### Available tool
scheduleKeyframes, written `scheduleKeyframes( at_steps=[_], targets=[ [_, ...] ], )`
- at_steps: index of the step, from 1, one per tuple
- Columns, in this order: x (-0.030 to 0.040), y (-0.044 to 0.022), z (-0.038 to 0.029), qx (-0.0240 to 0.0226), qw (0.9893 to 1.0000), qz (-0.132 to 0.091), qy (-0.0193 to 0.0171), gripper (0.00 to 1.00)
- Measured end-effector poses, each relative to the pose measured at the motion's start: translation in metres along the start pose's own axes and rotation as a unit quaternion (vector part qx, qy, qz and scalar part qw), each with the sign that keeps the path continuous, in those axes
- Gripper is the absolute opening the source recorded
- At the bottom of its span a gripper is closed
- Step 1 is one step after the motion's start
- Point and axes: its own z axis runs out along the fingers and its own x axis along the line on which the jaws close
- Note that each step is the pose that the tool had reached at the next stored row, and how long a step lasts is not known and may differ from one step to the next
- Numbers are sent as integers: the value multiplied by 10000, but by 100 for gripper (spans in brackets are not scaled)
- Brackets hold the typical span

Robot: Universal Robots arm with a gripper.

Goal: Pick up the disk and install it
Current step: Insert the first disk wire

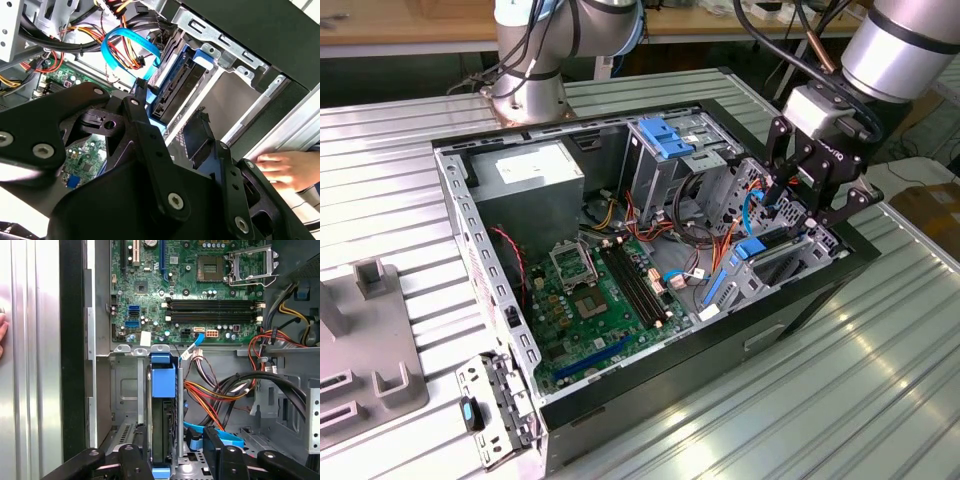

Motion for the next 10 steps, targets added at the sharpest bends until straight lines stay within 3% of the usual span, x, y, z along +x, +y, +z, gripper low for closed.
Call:
scheduleKeyframes(
  at_steps=[10],
  targets=[
    [-4,0,0,0,10000,0,0,56]
  ],
)
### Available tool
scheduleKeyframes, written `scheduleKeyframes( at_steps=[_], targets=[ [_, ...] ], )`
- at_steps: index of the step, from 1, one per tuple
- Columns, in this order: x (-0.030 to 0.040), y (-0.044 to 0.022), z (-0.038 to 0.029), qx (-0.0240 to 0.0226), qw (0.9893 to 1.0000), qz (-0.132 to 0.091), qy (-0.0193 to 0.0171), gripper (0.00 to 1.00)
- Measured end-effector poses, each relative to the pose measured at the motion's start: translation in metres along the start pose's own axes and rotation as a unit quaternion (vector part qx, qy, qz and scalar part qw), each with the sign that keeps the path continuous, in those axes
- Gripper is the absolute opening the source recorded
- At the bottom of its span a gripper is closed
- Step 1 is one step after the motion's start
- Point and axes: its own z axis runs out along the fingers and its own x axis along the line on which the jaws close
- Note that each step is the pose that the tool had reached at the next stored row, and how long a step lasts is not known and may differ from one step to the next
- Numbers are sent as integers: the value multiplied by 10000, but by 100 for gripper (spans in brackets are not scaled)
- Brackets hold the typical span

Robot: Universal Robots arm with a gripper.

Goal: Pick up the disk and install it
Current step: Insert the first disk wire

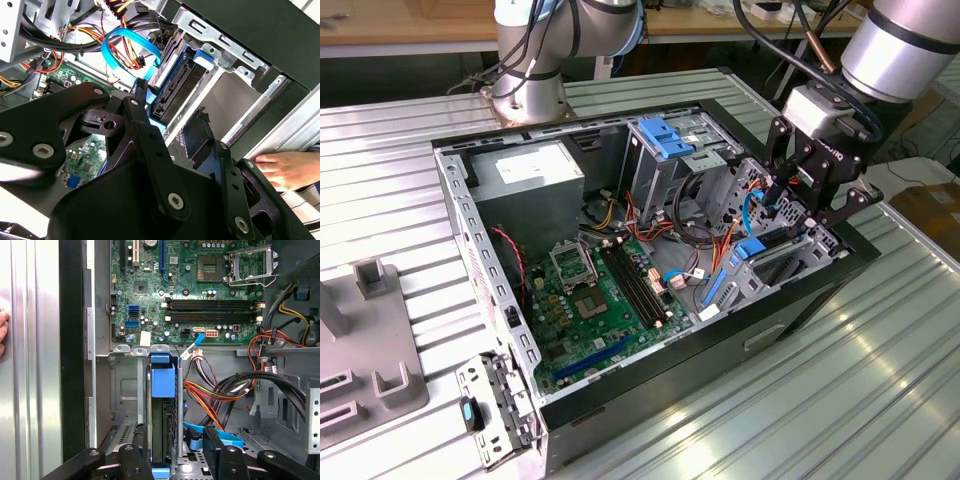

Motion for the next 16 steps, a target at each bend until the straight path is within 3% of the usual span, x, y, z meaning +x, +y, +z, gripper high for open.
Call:
scheduleKeyframes(
  at_steps=[1,2,3,5,11,16],
  targets=[
    [0,0,0,0,10000,0,0,55],
    [0,0,0,0,10000,0,0,42],
    [-1,0,0,0,10000,0,0,42],
    [-2,0,0,0,10000,0,0,18],
    [-4,0,0,0,10000,0,0,16],
    [-3,5,0,52,9998,-195,-7,16]
  ],
)
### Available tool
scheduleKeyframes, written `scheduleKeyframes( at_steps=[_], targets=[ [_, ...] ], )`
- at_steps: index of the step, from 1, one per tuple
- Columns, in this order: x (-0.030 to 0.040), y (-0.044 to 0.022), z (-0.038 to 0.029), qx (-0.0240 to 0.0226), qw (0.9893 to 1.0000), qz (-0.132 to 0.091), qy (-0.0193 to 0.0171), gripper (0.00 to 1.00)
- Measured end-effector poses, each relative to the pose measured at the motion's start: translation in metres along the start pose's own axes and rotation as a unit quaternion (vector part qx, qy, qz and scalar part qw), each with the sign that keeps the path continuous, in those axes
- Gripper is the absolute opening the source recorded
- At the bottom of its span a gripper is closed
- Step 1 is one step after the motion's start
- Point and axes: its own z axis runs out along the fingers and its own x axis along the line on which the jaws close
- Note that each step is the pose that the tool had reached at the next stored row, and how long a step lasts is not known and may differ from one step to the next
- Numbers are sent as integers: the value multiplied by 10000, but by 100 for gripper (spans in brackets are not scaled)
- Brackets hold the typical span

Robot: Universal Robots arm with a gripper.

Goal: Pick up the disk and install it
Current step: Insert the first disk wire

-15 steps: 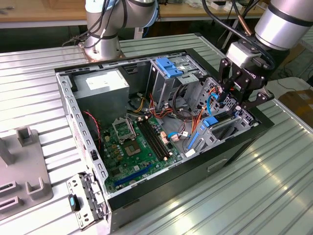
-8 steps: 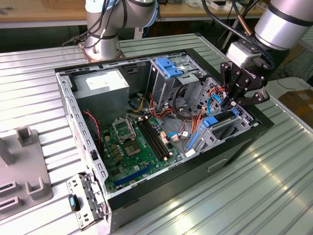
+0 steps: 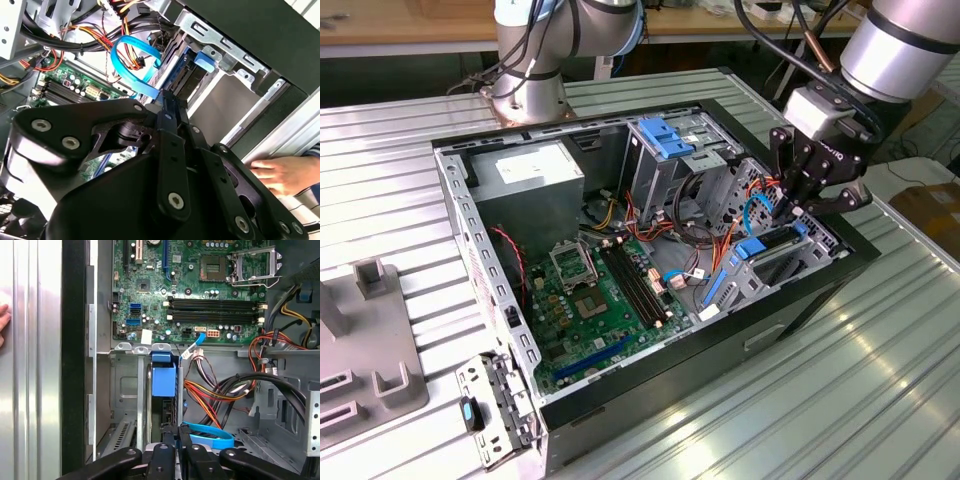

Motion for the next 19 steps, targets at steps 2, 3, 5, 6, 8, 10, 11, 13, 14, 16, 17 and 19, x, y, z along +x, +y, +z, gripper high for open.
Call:
scheduleKeyframes(
  at_steps=[2,3,5,6,8,10,11,13,14,16,17,19],
  targets=[
    [1,6,1,35,10000,-91,-3,16],
    [1,8,1,38,10000,-92,-3,16],
    [1,8,0,38,9999,-93,-2,16],
    [1,8,0,38,9999,-93,-2,16],
    [1,9,0,38,9999,-93,-2,16],
    [1,10,0,39,9999,-92,-2,16],
    [1,10,0,39,9999,-93,-2,16],
    [1,10,0,39,9999,-93,-2,16],
    [1,10,0,39,9999,-92,-2,17],
    [1,10,0,39,9999,-92,-2,29],
    [1,10,1,39,9999,-93,-3,29],
    [3,10,1,41,9999,-92,-37,35]
  ],
)
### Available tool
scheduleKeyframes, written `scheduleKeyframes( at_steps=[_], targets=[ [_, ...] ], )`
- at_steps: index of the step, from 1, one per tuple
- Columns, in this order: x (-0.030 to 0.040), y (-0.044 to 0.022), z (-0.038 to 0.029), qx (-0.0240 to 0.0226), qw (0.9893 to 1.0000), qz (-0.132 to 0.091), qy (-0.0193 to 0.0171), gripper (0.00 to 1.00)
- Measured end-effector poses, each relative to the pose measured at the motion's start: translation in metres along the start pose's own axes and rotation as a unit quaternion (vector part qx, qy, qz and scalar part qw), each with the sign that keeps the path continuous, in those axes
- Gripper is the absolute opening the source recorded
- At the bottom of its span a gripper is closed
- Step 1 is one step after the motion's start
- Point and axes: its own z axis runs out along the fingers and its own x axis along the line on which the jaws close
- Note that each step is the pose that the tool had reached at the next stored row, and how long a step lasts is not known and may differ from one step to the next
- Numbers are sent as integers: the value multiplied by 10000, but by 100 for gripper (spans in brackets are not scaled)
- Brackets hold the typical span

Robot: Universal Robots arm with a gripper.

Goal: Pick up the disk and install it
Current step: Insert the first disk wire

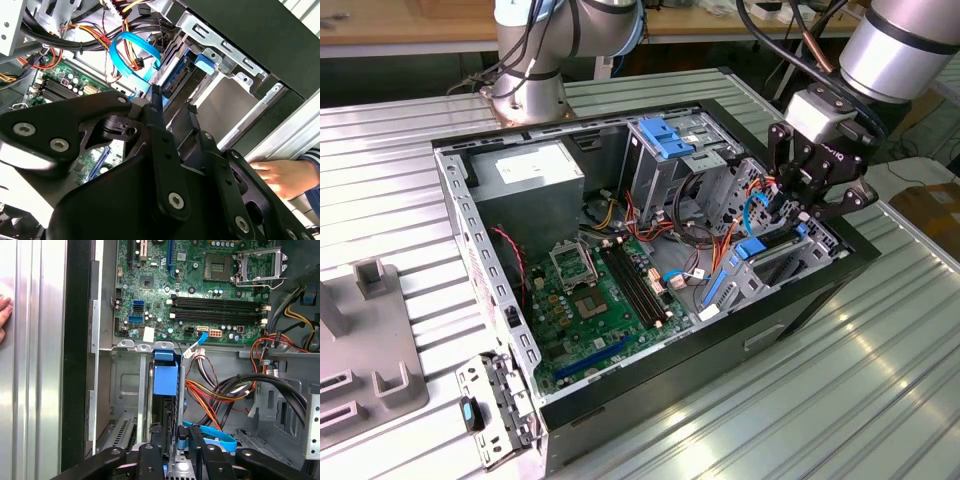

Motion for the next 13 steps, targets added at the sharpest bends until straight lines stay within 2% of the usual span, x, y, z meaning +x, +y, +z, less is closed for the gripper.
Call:
scheduleKeyframes(
  at_steps=[1,2,5,8,9,10,11,13],
  targets=[
    [-1,-6,0,8,9998,6,-203,35],
    [0,-10,0,6,9996,9,-286,35],
    [0,-12,1,5,9995,12,-322,35],
    [7,-32,1,-10,9991,16,-433,35],
    [12,-36,2,-15,9987,19,-514,35],
    [15,-37,3,-15,9984,21,-560,35],
    [16,-37,2,-15,9983,23,-587,35],
    [15,-38,2,-16,9982,23,-591,35]
  ],
)
